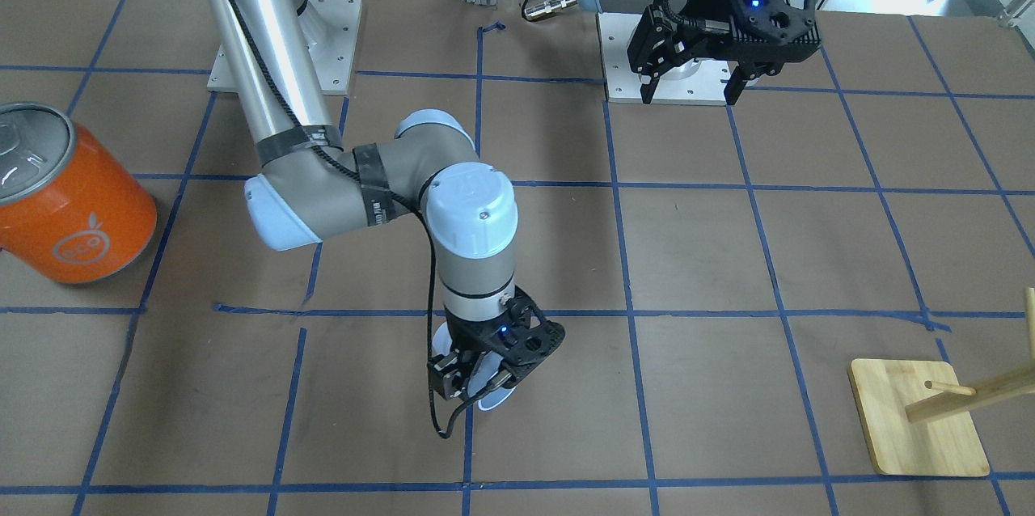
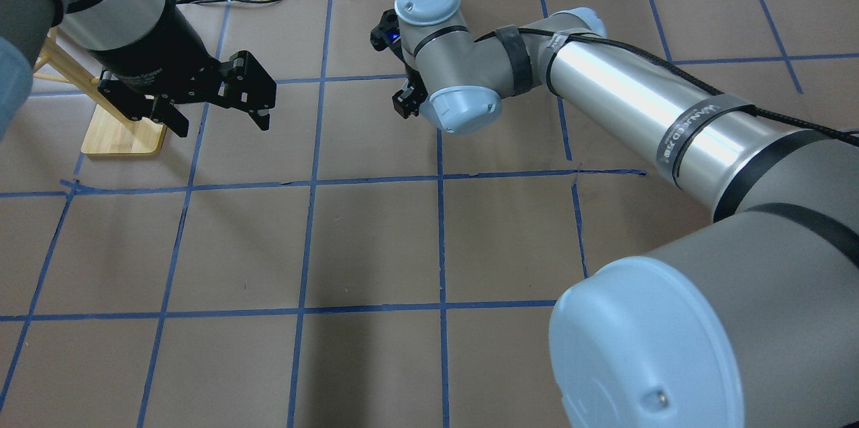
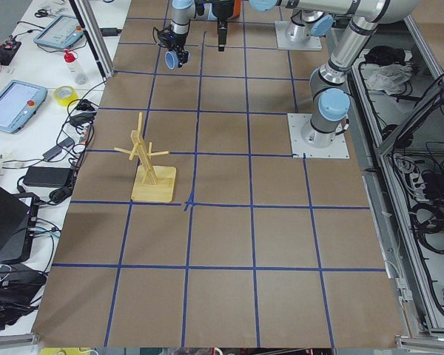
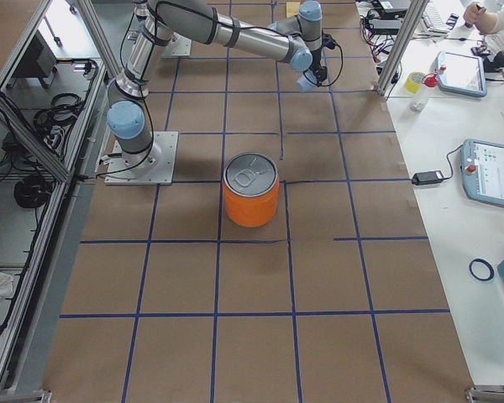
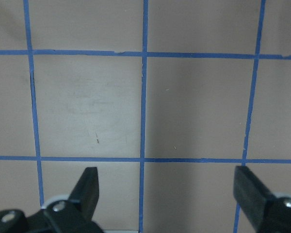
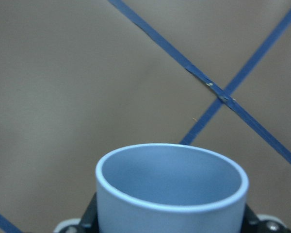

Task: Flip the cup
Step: 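Lift the cup with the right gripper and carry it toward the left gripper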

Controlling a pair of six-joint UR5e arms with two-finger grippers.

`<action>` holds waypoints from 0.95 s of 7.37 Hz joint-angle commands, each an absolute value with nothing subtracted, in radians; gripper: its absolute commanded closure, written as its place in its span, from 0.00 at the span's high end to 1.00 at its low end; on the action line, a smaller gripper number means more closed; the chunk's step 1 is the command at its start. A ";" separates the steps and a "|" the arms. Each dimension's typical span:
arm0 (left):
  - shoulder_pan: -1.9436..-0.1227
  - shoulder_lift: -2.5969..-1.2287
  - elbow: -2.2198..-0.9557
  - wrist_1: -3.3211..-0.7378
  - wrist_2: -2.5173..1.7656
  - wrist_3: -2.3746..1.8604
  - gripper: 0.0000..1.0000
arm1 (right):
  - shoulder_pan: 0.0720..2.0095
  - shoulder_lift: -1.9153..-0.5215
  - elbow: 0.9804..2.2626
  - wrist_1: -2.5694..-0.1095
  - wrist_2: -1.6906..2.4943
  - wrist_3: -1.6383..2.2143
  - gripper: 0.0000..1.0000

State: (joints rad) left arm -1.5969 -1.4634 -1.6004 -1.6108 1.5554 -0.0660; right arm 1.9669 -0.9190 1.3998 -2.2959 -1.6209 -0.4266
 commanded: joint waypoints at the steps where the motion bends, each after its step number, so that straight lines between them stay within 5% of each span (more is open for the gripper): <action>1: -1.597 -1.463 -1.600 -1.611 1.555 -0.066 1.00 | 2.028 -0.870 1.404 -2.313 -1.624 -0.568 0.00; 7: -1.597 -1.463 -1.600 -1.611 1.555 -0.066 1.00 | 2.131 -0.853 1.428 -2.313 -1.625 -0.974 0.01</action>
